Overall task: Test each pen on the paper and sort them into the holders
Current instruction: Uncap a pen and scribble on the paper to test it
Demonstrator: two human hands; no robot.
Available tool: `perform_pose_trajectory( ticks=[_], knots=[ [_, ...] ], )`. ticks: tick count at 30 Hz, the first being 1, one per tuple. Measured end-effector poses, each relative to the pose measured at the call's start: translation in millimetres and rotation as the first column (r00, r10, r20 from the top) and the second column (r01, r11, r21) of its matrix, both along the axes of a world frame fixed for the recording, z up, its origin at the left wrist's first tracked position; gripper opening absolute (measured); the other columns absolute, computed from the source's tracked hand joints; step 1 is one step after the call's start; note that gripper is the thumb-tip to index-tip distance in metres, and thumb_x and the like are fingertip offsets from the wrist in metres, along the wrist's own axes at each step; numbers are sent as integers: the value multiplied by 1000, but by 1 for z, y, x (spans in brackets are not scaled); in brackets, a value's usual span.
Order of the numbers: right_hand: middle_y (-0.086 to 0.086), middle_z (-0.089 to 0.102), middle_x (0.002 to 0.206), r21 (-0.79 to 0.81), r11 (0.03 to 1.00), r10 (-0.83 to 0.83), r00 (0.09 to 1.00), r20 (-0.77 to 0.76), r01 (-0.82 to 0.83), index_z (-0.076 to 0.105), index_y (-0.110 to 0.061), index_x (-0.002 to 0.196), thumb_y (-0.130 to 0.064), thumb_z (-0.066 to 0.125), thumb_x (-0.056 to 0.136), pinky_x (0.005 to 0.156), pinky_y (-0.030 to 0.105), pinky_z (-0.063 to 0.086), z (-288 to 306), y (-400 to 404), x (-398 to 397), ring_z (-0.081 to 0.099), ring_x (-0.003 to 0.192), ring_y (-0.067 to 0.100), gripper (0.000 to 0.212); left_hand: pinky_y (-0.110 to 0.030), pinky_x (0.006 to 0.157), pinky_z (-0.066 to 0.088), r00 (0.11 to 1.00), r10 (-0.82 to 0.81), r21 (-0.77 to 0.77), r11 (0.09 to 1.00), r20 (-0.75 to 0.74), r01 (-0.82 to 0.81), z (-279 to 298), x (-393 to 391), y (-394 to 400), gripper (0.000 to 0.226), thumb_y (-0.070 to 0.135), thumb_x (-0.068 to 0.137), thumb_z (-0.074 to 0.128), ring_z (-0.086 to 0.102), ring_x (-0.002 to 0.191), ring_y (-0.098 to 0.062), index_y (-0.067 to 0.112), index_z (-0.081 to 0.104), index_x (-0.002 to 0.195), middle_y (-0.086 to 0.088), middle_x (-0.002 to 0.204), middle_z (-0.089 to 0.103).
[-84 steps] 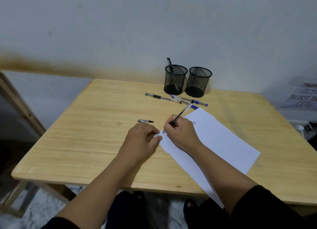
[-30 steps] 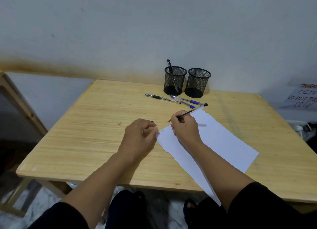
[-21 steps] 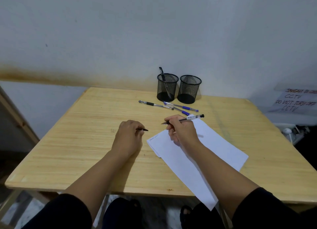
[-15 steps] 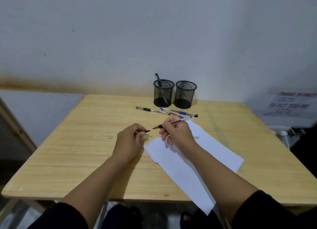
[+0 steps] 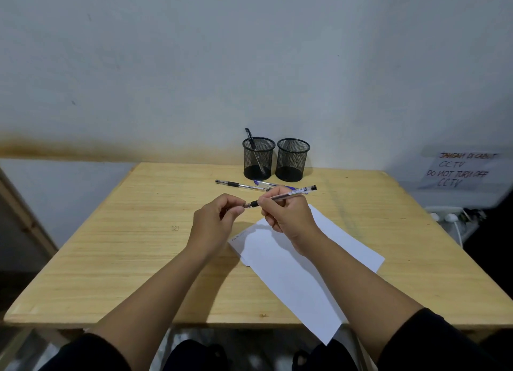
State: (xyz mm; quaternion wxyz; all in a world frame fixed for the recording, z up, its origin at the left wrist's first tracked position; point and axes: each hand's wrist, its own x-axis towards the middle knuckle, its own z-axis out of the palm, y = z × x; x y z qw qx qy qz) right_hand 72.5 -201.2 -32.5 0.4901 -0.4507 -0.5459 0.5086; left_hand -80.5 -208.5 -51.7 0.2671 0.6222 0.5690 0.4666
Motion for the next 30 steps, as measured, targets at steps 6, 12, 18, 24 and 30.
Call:
perform_pose_trajectory(
  ticks=[6,12,18,24,30],
  knots=[
    [3,49,55,54,998,12,1000,-25,-11,57,-14,73,-4,60,87,42,17,31,1,-5,1,40,45,11,17,-12,61,41,1000,12,40,999,11,-13,8,15,-5,14,14,89,55,58,73,-8,22,67,88,16,72,63],
    [0,51,53,75,996,40,998,48,-43,57,-14,74,-7,60,87,44,18,34,-1,-11,1,43,46,11,15,-7,61,41,998,-44,36,998,-42,45,8,10,-10,16,11,89,54,58,71,-3,22,66,87,15,71,63],
    [7,64,77,-6,998,65,996,-54,-65,68,-10,96,-8,63,84,48,20,41,3,-15,8,56,59,13,13,-4,54,34,982,-19,46,999,-185,28,17,-18,-3,19,7,88,54,46,63,-4,24,62,84,2,75,59],
    [0,73,78,17,993,111,971,212,-117,67,-13,87,-16,62,87,53,19,46,10,-11,16,63,64,8,6,-7,68,35,948,-8,123,991,-319,49,35,-32,11,17,5,87,57,53,84,-14,16,68,93,1,92,58],
    [-2,71,78,34,979,165,876,454,-202,66,-23,93,-15,61,87,70,18,48,18,13,16,65,76,6,11,-9,79,44,977,-55,213,972,-205,99,56,-7,34,34,5,82,62,59,87,-8,21,61,112,3,101,62]
  ],
)
